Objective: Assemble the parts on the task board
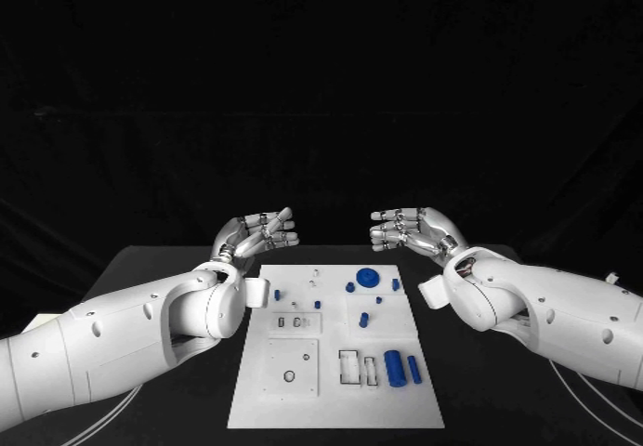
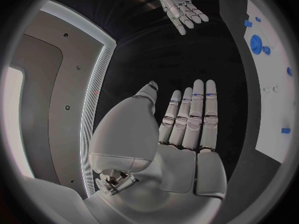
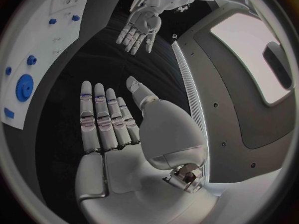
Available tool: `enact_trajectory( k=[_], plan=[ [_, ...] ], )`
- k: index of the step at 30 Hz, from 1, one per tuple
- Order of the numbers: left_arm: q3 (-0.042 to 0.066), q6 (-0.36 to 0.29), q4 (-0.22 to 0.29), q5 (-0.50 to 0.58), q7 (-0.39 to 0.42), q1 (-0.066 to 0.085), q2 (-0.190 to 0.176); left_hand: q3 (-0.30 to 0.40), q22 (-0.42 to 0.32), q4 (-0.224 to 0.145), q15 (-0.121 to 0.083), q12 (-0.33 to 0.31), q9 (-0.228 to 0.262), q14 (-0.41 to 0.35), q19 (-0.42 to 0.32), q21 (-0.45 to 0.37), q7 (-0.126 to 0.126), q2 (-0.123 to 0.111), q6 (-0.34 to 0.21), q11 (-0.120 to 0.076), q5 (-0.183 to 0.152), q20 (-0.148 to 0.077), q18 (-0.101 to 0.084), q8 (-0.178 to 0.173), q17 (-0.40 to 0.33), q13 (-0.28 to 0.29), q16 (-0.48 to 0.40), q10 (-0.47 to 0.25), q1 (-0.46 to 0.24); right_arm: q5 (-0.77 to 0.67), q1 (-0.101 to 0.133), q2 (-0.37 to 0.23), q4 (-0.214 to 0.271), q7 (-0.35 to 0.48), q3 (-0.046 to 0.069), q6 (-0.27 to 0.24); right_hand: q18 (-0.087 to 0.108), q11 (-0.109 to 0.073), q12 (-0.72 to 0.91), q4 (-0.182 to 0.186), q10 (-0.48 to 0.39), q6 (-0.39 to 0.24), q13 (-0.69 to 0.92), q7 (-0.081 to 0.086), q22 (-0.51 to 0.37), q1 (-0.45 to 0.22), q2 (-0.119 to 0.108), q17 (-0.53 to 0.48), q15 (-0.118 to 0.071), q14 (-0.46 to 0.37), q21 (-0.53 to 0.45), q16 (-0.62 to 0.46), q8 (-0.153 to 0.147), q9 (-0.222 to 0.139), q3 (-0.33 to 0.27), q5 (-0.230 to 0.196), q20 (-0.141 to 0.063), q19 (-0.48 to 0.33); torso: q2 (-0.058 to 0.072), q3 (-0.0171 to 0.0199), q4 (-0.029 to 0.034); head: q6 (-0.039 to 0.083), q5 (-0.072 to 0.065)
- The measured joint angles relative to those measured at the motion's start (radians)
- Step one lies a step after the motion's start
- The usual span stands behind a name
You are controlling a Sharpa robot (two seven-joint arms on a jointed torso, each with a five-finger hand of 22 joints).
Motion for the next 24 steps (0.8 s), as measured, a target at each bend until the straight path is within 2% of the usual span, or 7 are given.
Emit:
enact_trajectory(
  k=[3, 9, 17, 19, 20, 22, 24],
  plan=[
    [0.0, 0.01, 0.023, 0.003, 0.003, 0.002, -0.032, 0.001, 0.009, -0.007, -0.025, 0.003, 0.0, 0.072, 0.069, 0.031, -0.012, 0.005, 0.041, -0.019, 0.0, -0.025, 0.0, 0.0, 0.026, 0.003, 0.022, 0.056, 0.005, -0.07, 0.01, -0.006, -0.004, -0.003, 0.005, -0.006, 0.0, -0.013, 0.0, -0.016, 0.059, 0.06, 0.0, 0.007, 0.004, 0.004, -0.004, 0.001, -0.016, 0.055, 0.019, 0.0, 0.001, 0.001, 0.016, 0.0, -0.017, 0.046, 0.008, 0.0011, -0.0005, 0.003, -0.002],
    [0.0, 0.039, 0.101, 0.004, -0.008, 0.005, -0.101, -0.019, 0.034, 0.001, -0.07, 0.003, 0.0, 0.221, 0.193, 0.099, -0.035, -0.006, 0.102, -0.052, -0.004, -0.073, 0.0, 0.004, 0.101, 0.01, 0.087, 0.138, -0.006, -0.242, 0.038, -0.021, -0.002, -0.025, 0.011, 0.0, 0.0, -0.041, 0.0, -0.03, 0.165, 0.157, 0.003, -0.011, 0.029, 0.028, -0.02, 0.003, -0.054, 0.168, 0.084, 0.012, 0.008, 0.003, 0.05, 0.0, -0.061, 0.144, 0.035, 0.0054, 0.0012, 0.015, -0.008],
    [0.001, 0.087, 0.247, 0.032, -0.036, 0.007, -0.188, -0.048, 0.062, 0.005, -0.082, -0.033, -0.003, 0.255, 0.237, 0.155, -0.039, -0.008, 0.107, -0.059, -0.004, -0.091, 0.0, -0.024, 0.206, 0.013, 0.154, 0.156, -0.022, -0.593, 0.09, -0.038, 0.016, -0.138, 0.017, 0.055, 0.0, -0.08, -0.018, -0.026, 0.249, 0.229, 0.006, -0.039, 0.104, 0.028, -0.046, 0.025, -0.11, 0.36, 0.231, 0.087, 0.001, 0.003, 0.062, 0.006, -0.122, 0.286, 0.09, 0.0122, 0.01, 0.041, -0.021],
    [0.002, 0.096, 0.273, 0.042, -0.039, 0.007, -0.204, -0.052, 0.067, 0.001, -0.081, -0.044, -0.004, 0.239, 0.237, 0.162, -0.039, -0.008, 0.107, -0.059, -0.004, -0.091, 0.0, -0.033, 0.228, 0.013, 0.165, 0.156, -0.022, -0.682, 0.1, -0.04, 0.024, -0.177, 0.017, 0.072, 0.0, -0.096, -0.038, -0.023, 0.273, 0.257, 0.007, -0.059, 0.163, 0.009, -0.065, 0.137, -0.137, 0.403, 0.328, 0.241, -0.013, 0.003, 0.075, 0.006, -0.148, 0.338, 0.107, 0.0131, 0.0137, 0.05, -0.027],
    [0.003, 0.102, 0.287, 0.048, -0.041, 0.008, -0.212, -0.052, 0.069, 0.001, -0.079, -0.045, -0.004, 0.235, 0.237, 0.163, -0.039, -0.008, 0.107, -0.059, -0.004, -0.091, 0.0, -0.035, 0.235, 0.013, 0.166, 0.156, -0.022, -0.738, 0.106, -0.041, 0.028, -0.203, 0.017, 0.082, 0.0, -0.103, -0.051, -0.018, 0.282, 0.276, 0.007, -0.07, 0.207, -0.011, -0.083, 0.275, -0.154, 0.421, 0.405, 0.441, -0.025, 0.005, 0.086, 0.006, -0.164, 0.371, 0.114, 0.0136, 0.0154, 0.054, -0.029],
    [0.005, 0.109, 0.303, 0.056, -0.044, 0.01, -0.22, -0.055, 0.071, -0.002, -0.079, -0.051, -0.004, 0.233, 0.237, 0.168, -0.039, -0.008, 0.107, -0.059, -0.004, -0.091, 0.0, -0.036, 0.245, 0.013, 0.17, 0.156, -0.022, -0.82, 0.116, -0.043, 0.039, -0.243, 0.019, 0.098, 0.0, -0.108, -0.055, -0.01, 0.269, 0.287, 0.007, -0.072, 0.247, -0.03, -0.092, 0.426, -0.159, 0.425, 0.468, 0.693, -0.034, 0.005, 0.094, 0.001, -0.172, 0.382, 0.13, 0.0138, 0.0198, 0.061, -0.035],
    [0.01, 0.117, 0.317, 0.064, -0.046, 0.014, -0.224, -0.064, 0.074, -0.001, -0.077, -0.06, -0.006, 0.222, 0.236, 0.174, -0.039, -0.008, 0.107, -0.055, -0.004, -0.091, 0.0, -0.046, 0.259, 0.013, 0.178, 0.152, -0.022, -0.91, 0.127, -0.048, 0.059, -0.289, 0.023, 0.115, 0.0, -0.108, -0.055, -0.006, 0.233, 0.281, 0.006, -0.078, 0.324, -0.046, -0.101, 0.535, -0.159, 0.425, 0.543, 0.806, -0.036, 0.005, 0.098, -0.01, -0.174, 0.396, 0.143, 0.0139, 0.0247, 0.066, -0.041]
  ],
)
